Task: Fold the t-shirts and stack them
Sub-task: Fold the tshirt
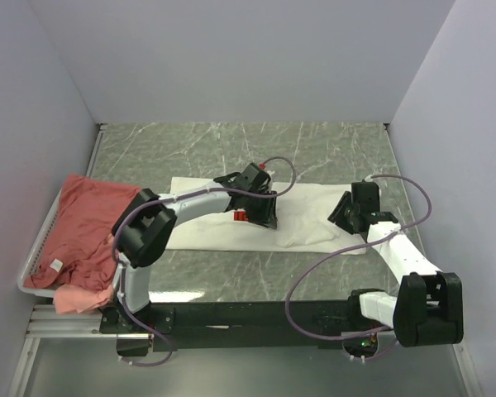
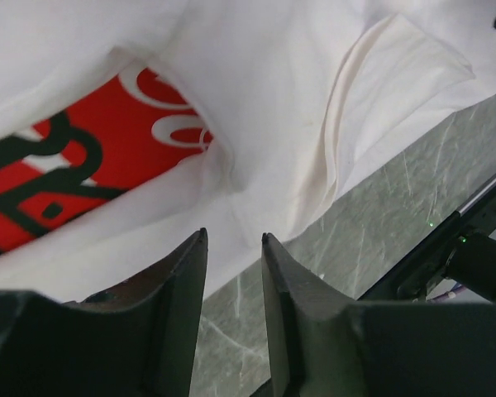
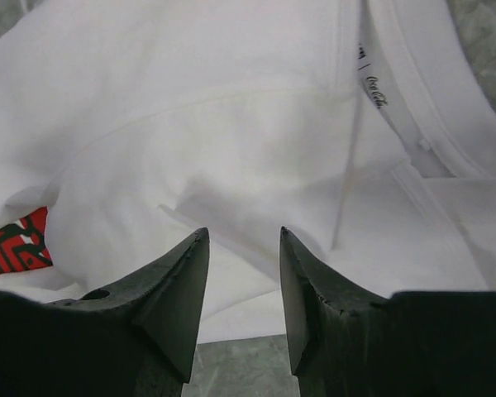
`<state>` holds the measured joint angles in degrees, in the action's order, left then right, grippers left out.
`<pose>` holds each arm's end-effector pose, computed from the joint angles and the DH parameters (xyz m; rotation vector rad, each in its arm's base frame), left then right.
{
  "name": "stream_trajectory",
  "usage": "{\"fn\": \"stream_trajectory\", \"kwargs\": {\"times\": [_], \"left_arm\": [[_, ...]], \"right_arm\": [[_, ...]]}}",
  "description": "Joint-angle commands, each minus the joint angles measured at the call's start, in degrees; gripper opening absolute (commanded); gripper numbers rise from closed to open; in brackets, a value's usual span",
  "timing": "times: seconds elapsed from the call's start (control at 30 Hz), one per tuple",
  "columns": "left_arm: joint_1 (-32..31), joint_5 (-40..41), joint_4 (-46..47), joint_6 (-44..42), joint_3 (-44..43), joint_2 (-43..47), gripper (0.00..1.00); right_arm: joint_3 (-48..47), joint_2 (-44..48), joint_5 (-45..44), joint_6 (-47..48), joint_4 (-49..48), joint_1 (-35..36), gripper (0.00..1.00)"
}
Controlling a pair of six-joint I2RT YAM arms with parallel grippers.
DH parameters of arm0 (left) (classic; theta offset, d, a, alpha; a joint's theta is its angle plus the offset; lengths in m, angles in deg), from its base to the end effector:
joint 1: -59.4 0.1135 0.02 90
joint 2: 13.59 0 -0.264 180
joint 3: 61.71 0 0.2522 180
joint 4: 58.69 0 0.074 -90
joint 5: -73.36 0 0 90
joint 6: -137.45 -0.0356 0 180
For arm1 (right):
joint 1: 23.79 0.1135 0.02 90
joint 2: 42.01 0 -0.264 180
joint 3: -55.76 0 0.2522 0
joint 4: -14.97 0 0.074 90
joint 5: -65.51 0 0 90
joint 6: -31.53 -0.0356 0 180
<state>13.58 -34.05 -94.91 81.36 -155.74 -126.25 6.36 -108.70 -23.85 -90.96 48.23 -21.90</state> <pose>0.2871 -0.3107 0.1883 0.4146 2.6993 -0.8744 0.2258 0.0079 0.1964 0.6478 2.3867 0.2752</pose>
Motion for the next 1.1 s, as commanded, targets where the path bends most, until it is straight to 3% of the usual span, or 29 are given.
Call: {"fn": "stream_trajectory", "kwargs": {"times": [0.0, 0.17, 0.33, 0.83, 0.9, 1.07], "left_arm": [[-0.1, 4.0, 3.8, 3.3, 3.4, 6.6, 0.40], [-1.4, 3.0, 5.9, 4.8, 7.1, 5.7, 0.45], [-3.3, 2.7, 6.4, 4.6, 5.9, 3.8, 0.49], [-4.8, 2.2, 6.5, 5.8, 2.4, -2.2, 0.47], [-4.9, 2.0, 6.5, 5.9, 2.2, -2.4, 0.46], [-5.0, 2.0, 5.9, 6.1, 1.8, -2.4, 0.39]], "right_arm": [[-1.9, 0.3, -1.5, 1.7, -2.0, 2.6, 0.47], [-5.4, -5.7, -2.4, 3.4, -2.6, 7.2, 0.52], [-6.9, -9.7, -3.4, 5.1, -4.3, 7.3, 0.56], [-5.0, -11.1, -1.3, 3.7, -6.4, 11.2, 0.53], [-4.8, -11.3, -1.5, 3.2, -6.2, 11.3, 0.50], [-4.6, -11.4, -2.1, 2.8, -5.3, 11.3, 0.23]]}}
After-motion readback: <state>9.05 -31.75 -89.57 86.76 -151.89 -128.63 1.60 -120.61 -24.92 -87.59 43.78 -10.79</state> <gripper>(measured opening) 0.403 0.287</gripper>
